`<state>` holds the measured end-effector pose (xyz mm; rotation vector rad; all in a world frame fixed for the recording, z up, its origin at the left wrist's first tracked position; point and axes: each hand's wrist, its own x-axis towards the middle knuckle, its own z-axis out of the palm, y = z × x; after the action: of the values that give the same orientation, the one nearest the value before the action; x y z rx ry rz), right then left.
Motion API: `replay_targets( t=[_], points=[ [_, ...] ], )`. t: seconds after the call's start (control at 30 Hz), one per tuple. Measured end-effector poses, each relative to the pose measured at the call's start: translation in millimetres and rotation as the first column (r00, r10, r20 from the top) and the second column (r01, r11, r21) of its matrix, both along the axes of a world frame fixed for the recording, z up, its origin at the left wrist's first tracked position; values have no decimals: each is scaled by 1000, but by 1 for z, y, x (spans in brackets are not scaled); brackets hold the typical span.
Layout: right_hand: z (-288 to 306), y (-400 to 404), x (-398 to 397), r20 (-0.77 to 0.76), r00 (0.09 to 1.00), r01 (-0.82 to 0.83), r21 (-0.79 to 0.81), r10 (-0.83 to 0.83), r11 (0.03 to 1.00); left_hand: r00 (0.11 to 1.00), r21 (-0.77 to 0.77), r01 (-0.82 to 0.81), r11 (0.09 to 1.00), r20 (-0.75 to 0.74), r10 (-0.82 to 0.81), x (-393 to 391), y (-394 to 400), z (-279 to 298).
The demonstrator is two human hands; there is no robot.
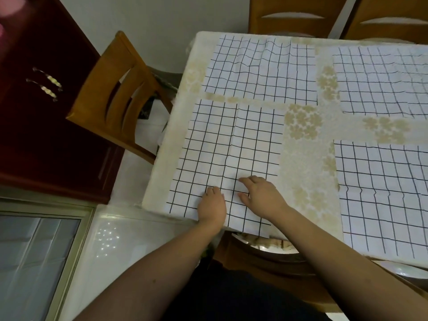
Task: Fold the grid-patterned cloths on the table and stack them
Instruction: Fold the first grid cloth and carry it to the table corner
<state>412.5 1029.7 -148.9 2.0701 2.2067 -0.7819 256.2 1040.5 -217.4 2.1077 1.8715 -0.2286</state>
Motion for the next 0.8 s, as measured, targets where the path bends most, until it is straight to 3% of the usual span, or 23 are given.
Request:
replay_targets(
  t=[0.2, 0.53, 0.8],
  points=[
    [-2, 1, -1, 9, 1000, 17, 9, -17, 1000, 995, 41, -93, 995, 29, 92, -4, -3, 3],
    [-3, 3, -2, -7, 1000, 20, 42, -20, 999, 990, -9, 82, 997, -115, -82, 1, 3, 6],
    [-7, 14, -9, 3, 999, -54, 156, 54, 986, 992, 117, 123, 986, 23, -126, -11, -4, 30]
  ],
)
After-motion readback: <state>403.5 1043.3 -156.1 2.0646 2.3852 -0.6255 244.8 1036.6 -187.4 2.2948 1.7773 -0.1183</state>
